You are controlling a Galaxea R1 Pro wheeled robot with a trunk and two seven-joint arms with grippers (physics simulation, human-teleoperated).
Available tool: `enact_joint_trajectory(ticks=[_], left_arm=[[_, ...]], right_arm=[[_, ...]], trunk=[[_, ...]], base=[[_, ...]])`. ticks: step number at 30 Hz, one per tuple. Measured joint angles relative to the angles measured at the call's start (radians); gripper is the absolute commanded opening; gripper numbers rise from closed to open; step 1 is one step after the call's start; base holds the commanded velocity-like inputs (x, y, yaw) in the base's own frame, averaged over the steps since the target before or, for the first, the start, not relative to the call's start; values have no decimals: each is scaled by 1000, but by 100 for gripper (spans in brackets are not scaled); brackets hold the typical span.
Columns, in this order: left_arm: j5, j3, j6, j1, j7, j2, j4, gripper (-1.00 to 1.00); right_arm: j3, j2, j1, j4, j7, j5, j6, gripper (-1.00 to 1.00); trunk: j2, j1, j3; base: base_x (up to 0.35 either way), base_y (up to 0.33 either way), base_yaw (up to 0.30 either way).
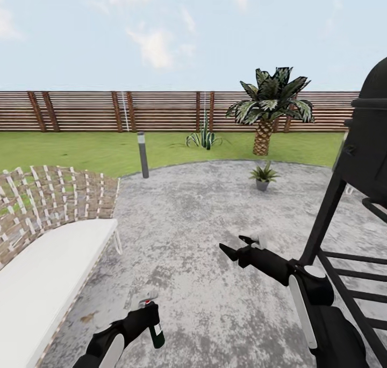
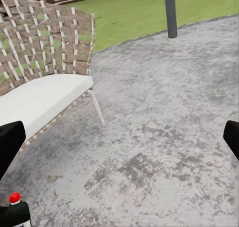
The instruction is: Pick up the pesticide atomizer in the garden and spray insectifuge to fully cover both potted plants in the garden.
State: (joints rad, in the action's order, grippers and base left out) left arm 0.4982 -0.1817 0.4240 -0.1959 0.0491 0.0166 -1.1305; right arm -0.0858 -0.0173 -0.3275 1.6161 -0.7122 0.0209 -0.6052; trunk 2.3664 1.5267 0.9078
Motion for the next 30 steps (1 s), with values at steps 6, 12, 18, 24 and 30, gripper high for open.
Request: enact_joint_trajectory(ticks=[6, 12, 18, 24, 30], left_arm=[[-3, 0, 0, 0, 0, 0, 0, -100], [-4, 0, 0, 0, 0, 0, 1, -100], [-4, -1, 0, 0, 0, 0, 1, -100], [-4, -1, 0, 0, 0, 0, 0, -100], [-4, -2, 0, 0, 0, 0, 0, -100]], right_arm=[[-1, 1, -1, 0, -4, 1, 1, 100], [-1, 1, -1, 0, -4, 1, 1, 100], [-1, 1, 3, 0, -5, 1, 69, 100], [-2, 1, 6, 0, -4, 0, 98, 100], [0, 1, 7, 0, -7, 0, 101, 100]], trunk=[[0, 0, 0], [0, 0, 0], [0, 0, 0], [0, 0, 0], [0, 0, 0]], base=[[339, 0, 0], [339, 0, 0], [339, 0, 0], [339, 0, 0], [339, 0, 0]])
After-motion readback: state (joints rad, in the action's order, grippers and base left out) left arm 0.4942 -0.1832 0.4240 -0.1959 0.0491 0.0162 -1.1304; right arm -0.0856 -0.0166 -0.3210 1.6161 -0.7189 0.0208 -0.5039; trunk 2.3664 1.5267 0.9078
